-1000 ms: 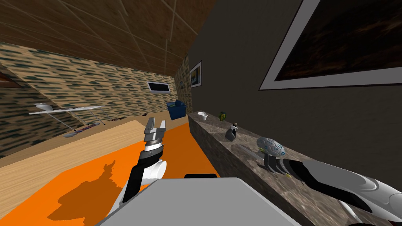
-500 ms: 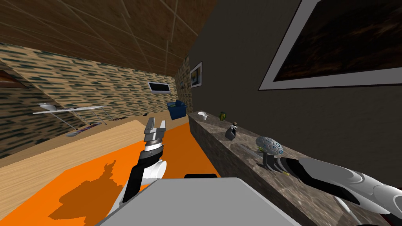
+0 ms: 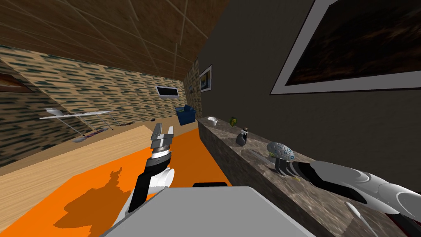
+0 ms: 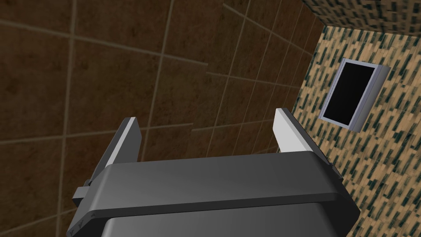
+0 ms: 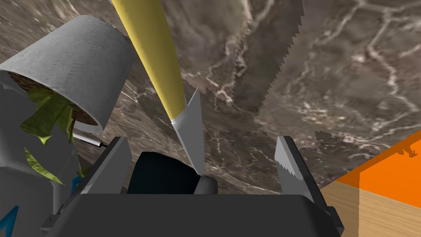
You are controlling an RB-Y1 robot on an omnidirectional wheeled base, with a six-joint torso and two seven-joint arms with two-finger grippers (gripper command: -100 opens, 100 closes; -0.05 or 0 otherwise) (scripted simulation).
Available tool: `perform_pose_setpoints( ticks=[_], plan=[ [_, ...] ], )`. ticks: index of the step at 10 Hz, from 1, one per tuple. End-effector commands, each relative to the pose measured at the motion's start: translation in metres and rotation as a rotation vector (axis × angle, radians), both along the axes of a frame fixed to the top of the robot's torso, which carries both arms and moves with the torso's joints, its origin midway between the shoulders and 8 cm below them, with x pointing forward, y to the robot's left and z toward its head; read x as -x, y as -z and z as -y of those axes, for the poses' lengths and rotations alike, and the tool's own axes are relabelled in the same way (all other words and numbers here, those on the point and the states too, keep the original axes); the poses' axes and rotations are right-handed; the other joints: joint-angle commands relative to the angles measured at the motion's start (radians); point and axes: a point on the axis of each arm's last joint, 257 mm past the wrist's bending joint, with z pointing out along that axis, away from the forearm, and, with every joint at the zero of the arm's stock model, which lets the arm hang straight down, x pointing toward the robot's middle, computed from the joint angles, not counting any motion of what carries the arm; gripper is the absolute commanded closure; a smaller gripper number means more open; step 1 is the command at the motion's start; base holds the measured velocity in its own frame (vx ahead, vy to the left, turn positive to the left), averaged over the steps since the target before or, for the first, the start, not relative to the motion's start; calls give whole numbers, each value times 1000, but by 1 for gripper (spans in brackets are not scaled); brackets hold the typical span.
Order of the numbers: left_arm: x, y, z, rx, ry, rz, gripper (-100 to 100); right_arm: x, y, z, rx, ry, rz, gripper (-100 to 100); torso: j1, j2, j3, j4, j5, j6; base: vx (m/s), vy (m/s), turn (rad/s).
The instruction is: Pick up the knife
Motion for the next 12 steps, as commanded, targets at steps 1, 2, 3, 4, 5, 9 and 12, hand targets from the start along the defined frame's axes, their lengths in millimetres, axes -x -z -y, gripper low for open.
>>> perform_pose_setpoints(
  ticks=[1, 2, 3, 4, 5, 9, 12],
  plan=[
    [0, 0, 0, 0, 0, 0, 0, -8, -4, 4, 10, 6, 11, -100, 0, 0, 0, 0, 0, 0, -46, 10, 19],
    [0, 0, 0, 0, 0, 0, 0, 2, 4, 3, 7, 6, -14, -100, 0, 0, 0, 0, 0, 0, -27, 5, 2],
    [0, 0, 0, 0, 0, 0, 0, -14, -14, 23, 53, 21, 15, -100, 0, 0, 0, 0, 0, 0, -48, 4, 21],
    [0, 0, 0, 0, 0, 0, 0, -13, -11, 20, 42, 27, 11, -100, 0, 1, 0, 0, 0, 0, -55, 8, 16],
    [0, 0, 0, 0, 0, 0, 0, -5, -4, 19, 40, 26, -11, -100, 0, 1, 1, 0, 0, 0, -26, 5, -1],
    [0, 0, 0, 0, 0, 0, 0, -7, -7, 18, 41, 25, -3, 100, -1, -2, -1, 0, 0, 1, -2, 0, -1],
    [0, 0, 0, 0, 0, 0, 0, -7, -7, 18, 41, 25, -3, 0, -1, -2, -1, 0, 0, 1, 0, 0, 0]
  ],
)
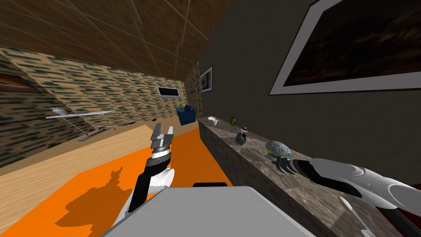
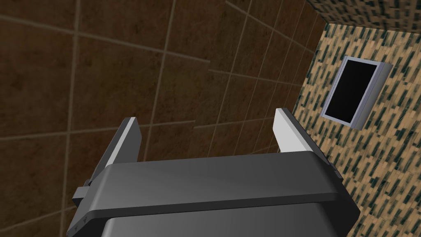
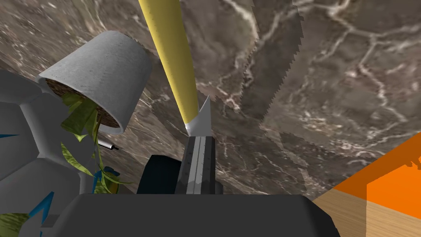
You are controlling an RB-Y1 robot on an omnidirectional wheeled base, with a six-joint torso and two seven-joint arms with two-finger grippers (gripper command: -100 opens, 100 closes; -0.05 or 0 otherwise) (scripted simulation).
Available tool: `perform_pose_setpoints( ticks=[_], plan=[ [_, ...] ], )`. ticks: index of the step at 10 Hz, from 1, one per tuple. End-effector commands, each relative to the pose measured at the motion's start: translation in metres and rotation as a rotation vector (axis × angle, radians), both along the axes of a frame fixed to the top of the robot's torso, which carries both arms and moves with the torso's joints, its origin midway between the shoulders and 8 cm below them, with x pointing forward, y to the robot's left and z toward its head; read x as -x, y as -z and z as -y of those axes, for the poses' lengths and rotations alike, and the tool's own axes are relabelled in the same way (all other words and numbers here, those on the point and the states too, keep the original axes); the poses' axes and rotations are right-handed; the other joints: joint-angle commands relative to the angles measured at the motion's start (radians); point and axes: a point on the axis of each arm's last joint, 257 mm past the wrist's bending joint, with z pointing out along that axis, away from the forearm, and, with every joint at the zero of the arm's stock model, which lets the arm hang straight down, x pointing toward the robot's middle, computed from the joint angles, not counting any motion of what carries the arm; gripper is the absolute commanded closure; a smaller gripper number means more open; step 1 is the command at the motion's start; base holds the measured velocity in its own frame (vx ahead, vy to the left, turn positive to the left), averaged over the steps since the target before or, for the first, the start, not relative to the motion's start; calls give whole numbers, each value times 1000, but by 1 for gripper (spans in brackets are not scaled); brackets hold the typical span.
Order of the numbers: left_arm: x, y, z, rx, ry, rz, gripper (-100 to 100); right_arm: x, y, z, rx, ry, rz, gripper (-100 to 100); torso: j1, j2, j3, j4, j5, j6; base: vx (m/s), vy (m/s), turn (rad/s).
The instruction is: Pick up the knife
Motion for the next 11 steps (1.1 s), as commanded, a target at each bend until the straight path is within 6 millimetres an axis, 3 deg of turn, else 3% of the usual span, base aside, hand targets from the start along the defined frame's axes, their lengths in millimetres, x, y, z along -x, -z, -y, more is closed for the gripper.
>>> perform_pose_setpoints(
  ticks=[1, 5, 8, 10, 11],
  plan=[
    [0, 0, 0, 0, 0, 0, 0, 18, 3, 19, 43, 18, -37, -100, 0, 0, 0, 0, 0, 0, 96, 59, -27],
    [0, 0, 0, 0, 0, 0, 0, 49, 2, 54, 127, 47, -100, -100, 12, -7, -4, -2, 3, 0, 118, 135, -40],
    [0, 0, 0, 0, 0, 0, 0, 79, -3, 87, 209, 70, -159, -100, 7, -7, -4, -2, 2, 0, 115, 103, -35],
    [0, 0, 0, 0, 0, 0, 0, 79, -3, 87, 209, 70, -159, -100, 6, -7, -5, -2, 2, -1, 71, 59, -5],
    [0, 0, 0, 0, 0, 0, 0, 93, -8, 104, 252, 81, -188, -100, 3, -4, -3, -1, 1, -1, 67, 49, -28]
  ],
)
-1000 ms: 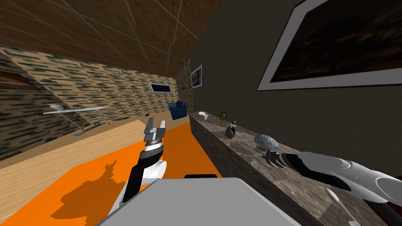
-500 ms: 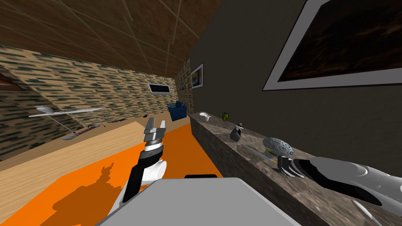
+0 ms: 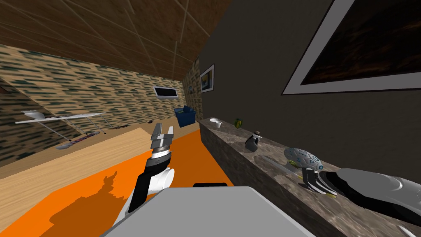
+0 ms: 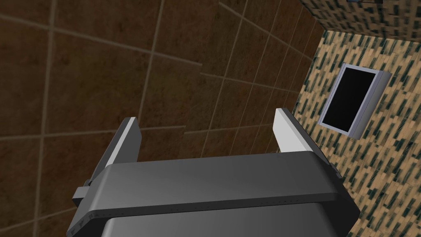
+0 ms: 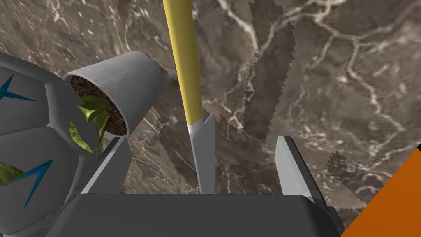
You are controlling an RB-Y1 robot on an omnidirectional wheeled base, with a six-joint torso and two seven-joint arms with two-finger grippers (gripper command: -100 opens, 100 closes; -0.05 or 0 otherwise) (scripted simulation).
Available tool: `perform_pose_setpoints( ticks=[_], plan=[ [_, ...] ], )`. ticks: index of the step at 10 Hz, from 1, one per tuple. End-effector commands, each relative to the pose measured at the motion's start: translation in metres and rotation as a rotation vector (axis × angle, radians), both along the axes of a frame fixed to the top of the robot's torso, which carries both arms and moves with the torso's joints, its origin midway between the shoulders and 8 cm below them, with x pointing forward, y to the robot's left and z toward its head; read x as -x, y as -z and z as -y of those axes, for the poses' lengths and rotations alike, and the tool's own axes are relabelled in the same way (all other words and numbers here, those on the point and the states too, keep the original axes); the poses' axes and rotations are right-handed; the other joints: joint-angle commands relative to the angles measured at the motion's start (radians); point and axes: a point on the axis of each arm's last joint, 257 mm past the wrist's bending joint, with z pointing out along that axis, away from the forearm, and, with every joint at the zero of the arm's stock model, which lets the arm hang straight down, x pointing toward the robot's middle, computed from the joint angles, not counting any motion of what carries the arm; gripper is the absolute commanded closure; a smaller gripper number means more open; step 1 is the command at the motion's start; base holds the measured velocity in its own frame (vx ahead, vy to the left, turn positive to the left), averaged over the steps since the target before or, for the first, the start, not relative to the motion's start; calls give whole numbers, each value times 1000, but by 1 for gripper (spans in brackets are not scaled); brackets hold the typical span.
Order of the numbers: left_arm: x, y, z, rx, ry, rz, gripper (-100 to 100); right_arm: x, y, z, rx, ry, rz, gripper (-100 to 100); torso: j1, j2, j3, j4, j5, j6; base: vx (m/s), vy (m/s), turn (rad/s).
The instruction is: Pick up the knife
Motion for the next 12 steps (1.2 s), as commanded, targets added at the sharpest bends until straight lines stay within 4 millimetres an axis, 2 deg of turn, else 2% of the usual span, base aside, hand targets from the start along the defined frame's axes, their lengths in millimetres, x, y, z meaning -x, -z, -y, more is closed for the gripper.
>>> perform_pose_setpoints(
  ticks=[1, 2, 3, 4, 5, 7, 8, 12],
  plan=[
    [0, 0, 0, 0, 0, 0, 0, 15, -7, 19, 49, 10, -30, -100, 0, 0, 0, 0, 0, 0, 117, 105, -55],
    [0, 0, 0, 0, 0, 0, 0, 20, -11, 26, 69, 13, -42, -100, 3, -2, -1, -1, 1, 0, 115, 136, -29],
    [0, 0, 0, 0, 0, 0, 0, 18, -10, 21, 52, 16, -33, -100, 5, -3, -2, -1, 1, 0, 46, 62, -14],
    [0, 0, 0, 0, 0, 0, 0, 18, -11, 22, 56, 13, -34, 0, 2, 0, 0, 0, 1, -1, 8, 11, 1],
    [0, 0, 0, 0, 0, 0, 0, 23, -3, 24, 59, 22, -29, -100, -2, 3, 1, 0, 0, 0, 6, -1, 60],
    [0, 0, 0, 0, 0, 0, 0, 23, -1, 24, 59, 23, -28, -100, -5, 4, 2, 1, -1, 0, 1, -9, 42],
    [0, 0, 0, 0, 0, 0, 0, 23, -1, 25, 59, 24, -27, 100, -4, 4, 2, 1, -1, 0, 0, 0, 0],
    [0, 0, 0, 0, 0, 0, 0, 23, -1, 25, 59, 24, -27, 100, -4, 5, 3, 1, -1, 0, 0, 0, 0]
  ],
)
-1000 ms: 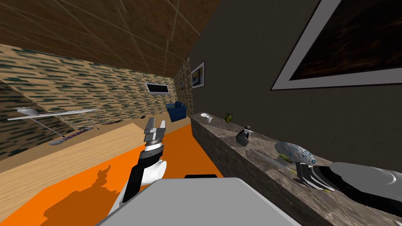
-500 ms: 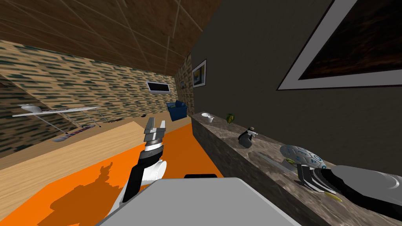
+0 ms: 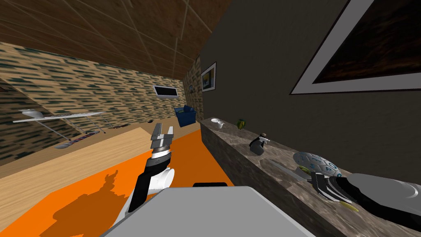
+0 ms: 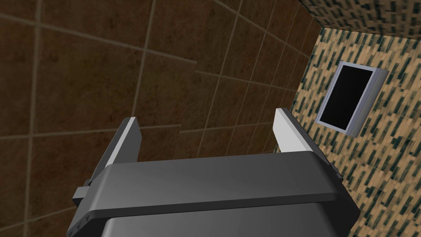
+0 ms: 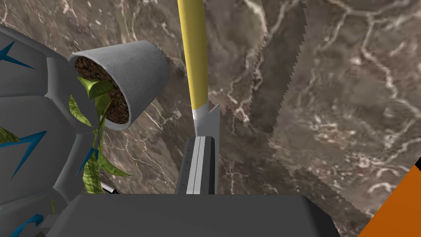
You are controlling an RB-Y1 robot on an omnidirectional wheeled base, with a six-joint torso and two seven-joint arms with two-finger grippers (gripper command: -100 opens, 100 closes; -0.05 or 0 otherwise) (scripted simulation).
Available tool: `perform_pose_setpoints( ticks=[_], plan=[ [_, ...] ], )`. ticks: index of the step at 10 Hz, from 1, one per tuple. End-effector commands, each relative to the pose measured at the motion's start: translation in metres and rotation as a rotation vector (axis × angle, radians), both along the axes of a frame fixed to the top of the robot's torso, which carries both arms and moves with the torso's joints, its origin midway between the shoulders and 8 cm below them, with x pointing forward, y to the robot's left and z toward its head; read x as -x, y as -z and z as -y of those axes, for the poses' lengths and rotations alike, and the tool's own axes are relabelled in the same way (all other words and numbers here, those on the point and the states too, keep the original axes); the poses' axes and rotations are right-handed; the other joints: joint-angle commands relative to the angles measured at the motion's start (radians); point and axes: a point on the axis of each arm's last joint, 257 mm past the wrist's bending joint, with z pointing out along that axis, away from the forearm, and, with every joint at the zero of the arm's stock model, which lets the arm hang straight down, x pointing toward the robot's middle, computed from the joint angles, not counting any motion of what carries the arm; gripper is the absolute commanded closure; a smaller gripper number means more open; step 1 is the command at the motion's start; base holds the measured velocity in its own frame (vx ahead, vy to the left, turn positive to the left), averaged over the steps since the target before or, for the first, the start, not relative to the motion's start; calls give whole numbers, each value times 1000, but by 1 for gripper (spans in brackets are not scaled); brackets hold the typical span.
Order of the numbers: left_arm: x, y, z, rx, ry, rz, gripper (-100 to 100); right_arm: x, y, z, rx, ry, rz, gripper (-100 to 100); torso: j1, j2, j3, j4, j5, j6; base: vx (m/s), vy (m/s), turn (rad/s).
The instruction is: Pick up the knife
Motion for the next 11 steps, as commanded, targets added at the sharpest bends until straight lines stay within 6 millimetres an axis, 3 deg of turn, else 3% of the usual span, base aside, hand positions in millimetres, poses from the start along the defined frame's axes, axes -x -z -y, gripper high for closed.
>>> perform_pose_setpoints(
  ticks=[1, 2, 11],
  plan=[
    [0, 0, 0, 0, 0, 0, 0, 0, 0, 0, 0, 0, 0, 0, 0, 0, 0, 0, 0, 0, 0, 0, 0],
    [0, 0, 0, 0, 0, 0, 0, 6, 2, -13, -42, 2, -29, -100, 0, 0, 0, 0, 0, 0, 24, -37, 28],
    [0, 0, 0, 0, 0, 0, 0, 37, 4, -69, -225, 30, -164, -100, -4, -3, -2, -1, -1, 0, 45, -69, 28]
  ],
)
